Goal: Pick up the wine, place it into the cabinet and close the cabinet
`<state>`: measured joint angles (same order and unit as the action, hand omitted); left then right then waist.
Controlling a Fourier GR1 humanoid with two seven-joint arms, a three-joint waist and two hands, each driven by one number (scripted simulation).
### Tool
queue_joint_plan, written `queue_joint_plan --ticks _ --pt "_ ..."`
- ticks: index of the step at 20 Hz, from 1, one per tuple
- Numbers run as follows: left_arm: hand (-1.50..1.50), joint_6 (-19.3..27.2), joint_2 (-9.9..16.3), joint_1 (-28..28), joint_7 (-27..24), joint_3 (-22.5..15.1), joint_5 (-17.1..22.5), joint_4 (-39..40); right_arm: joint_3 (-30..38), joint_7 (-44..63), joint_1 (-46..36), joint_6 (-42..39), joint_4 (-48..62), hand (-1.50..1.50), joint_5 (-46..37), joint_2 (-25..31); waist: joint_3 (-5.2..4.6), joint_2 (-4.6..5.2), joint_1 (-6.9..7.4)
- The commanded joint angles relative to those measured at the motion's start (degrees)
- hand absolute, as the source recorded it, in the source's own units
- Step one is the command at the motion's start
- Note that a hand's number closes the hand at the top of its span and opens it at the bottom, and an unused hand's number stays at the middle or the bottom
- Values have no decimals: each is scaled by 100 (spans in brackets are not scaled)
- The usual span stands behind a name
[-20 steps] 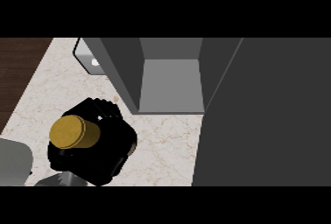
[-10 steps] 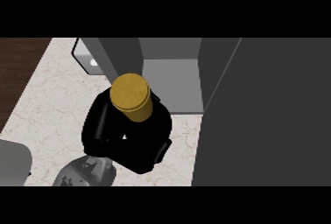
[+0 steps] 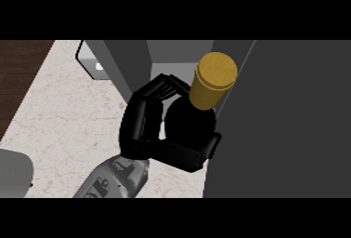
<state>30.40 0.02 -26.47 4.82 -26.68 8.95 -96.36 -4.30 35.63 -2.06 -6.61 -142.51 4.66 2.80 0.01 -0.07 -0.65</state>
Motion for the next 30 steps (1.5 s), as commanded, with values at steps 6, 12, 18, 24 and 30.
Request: queue_joint_plan --ticks 6,12,18,24,30 --pt "150 177 -2 -490 -422 118 -4 957 107 807 -592 235 -521 -150 363 105 -4 7 26" --pt "150 906 -2 -745 -766 -319 625 1280 446 402 -447 -1 -240 -150 566 209 -1 8 8" --pt "150 569 -2 -377 -1866 -186 1327 1715 536 512 -112 -146 -694 -150 916 232 -2 16 -54" --pt "150 704 -2 -634 -1711 -228 1011 2097 204 327 186 -97 -713 -150 481 -17 0 1 -9" --pt "150 466 -2 -391 -2233 -48 685 2679 426 19 140 -248 -385 -150 699 48 1 6 14"
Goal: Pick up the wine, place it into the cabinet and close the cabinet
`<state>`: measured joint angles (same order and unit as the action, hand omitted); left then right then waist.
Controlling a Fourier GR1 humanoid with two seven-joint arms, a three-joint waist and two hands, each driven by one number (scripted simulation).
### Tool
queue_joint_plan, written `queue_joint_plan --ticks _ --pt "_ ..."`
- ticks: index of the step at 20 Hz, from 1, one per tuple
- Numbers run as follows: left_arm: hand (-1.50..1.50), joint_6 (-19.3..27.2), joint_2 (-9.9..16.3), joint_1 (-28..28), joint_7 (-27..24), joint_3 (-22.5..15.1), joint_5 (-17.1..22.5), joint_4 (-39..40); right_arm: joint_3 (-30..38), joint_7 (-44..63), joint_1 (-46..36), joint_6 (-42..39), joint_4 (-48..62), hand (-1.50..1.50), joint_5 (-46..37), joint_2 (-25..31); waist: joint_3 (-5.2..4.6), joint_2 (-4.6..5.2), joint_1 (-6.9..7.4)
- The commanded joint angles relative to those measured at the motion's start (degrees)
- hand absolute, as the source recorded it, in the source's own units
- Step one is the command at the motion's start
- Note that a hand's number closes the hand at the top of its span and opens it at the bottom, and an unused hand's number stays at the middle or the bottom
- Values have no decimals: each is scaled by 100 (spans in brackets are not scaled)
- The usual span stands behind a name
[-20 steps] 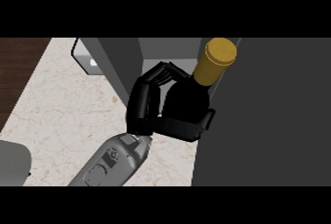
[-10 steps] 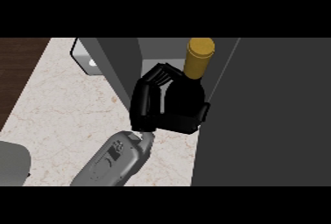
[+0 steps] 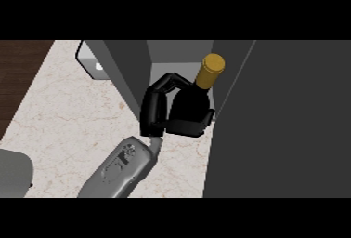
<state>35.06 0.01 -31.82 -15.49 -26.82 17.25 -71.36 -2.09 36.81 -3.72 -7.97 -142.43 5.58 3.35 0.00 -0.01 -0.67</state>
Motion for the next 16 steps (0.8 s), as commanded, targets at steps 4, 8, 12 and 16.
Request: queue_joint_plan --ticks 4,8,12,16 --pt "150 129 -1 121 -1049 -124 235 851 -4 325 55 48 -676 -150 430 -27 -3 12 -55" --pt "150 -102 -1 -177 -595 424 84 707 -52 373 87 91 -690 -150 340 -13 1 -4 18" --pt "150 -310 -1 -404 -1332 581 545 1578 -144 196 196 65 -688 -150 220 -24 0 7 -18" --pt "150 -758 87 -354 -1429 954 577 1783 -530 128 333 116 -739 -150 -54 -191 -1 1 -1"
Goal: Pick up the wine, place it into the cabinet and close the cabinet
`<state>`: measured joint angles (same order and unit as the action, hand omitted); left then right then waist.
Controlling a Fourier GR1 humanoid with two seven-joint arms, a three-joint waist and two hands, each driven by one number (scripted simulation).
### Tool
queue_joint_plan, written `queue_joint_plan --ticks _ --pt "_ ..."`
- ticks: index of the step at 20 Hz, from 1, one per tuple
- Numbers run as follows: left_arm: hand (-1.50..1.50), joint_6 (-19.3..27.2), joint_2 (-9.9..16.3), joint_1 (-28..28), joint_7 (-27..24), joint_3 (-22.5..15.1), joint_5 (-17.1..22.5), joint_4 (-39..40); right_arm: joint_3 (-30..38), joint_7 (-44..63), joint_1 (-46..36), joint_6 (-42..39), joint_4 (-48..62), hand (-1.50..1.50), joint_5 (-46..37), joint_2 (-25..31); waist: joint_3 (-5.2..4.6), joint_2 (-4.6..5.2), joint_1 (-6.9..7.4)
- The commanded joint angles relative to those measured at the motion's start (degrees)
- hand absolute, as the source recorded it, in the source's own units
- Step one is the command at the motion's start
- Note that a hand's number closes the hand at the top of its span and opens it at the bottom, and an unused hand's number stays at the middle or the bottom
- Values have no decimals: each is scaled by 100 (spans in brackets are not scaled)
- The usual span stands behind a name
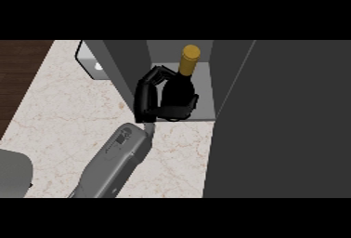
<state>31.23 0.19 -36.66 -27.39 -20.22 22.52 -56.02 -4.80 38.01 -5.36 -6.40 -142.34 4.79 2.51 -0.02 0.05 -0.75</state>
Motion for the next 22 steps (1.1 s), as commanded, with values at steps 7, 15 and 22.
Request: queue_joint_plan --ticks 7,15,22 --pt "150 -175 -17 -692 601 316 128 464 511 131 -136 -97 -134 -150 734 153 2 1 8" --pt "150 -762 -18 -1359 -239 1013 101 2261 209 -313 421 -260 -161 -150 542 -109 1 40 -97" --pt "150 -644 83 -1761 -699 1092 101 2791 -217 -479 327 -85 27 -150 36 -242 0 37 -65"
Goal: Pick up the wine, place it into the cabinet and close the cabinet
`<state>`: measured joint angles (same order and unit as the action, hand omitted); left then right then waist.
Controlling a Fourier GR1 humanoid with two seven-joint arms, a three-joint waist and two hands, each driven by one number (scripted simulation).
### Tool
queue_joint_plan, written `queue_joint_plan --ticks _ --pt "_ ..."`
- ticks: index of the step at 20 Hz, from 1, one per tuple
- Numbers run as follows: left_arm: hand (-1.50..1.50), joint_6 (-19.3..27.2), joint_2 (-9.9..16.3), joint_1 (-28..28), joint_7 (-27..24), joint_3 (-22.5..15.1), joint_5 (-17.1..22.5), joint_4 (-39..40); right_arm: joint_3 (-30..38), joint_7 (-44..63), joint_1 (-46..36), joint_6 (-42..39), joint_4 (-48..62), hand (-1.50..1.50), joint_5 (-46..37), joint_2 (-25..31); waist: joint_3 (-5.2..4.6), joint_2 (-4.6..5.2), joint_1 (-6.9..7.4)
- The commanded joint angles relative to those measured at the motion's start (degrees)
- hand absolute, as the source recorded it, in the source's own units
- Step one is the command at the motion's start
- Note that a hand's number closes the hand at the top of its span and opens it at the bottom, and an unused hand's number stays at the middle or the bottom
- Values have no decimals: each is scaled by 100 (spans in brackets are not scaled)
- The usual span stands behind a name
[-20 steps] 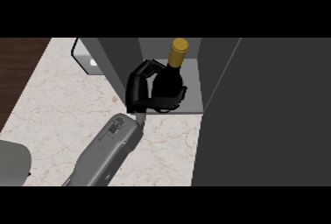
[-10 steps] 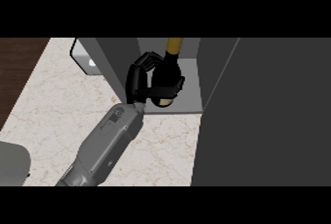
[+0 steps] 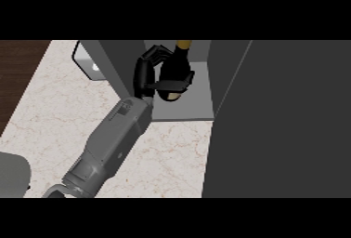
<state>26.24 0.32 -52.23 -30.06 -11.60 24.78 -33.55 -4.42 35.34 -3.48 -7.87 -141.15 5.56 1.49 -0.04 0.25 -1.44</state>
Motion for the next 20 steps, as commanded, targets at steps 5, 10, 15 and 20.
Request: queue_joint_plan --ticks 5,10,15,20 --pt "150 28 111 -589 -772 491 -96 1098 53 507 -264 192 -564 -150 305 8 -1 24 -42" --pt "150 222 -29 -1202 -896 647 57 1636 116 250 -203 5 -378 -150 446 38 2 61 -161" --pt "150 107 -31 -1216 -846 865 324 1926 -14 287 -17 -41 -493 -150 358 31 1 63 -210" --pt "150 -230 24 -1271 -938 1322 593 1986 149 273 236 -158 -650 -150 713 104 4 55 -173"
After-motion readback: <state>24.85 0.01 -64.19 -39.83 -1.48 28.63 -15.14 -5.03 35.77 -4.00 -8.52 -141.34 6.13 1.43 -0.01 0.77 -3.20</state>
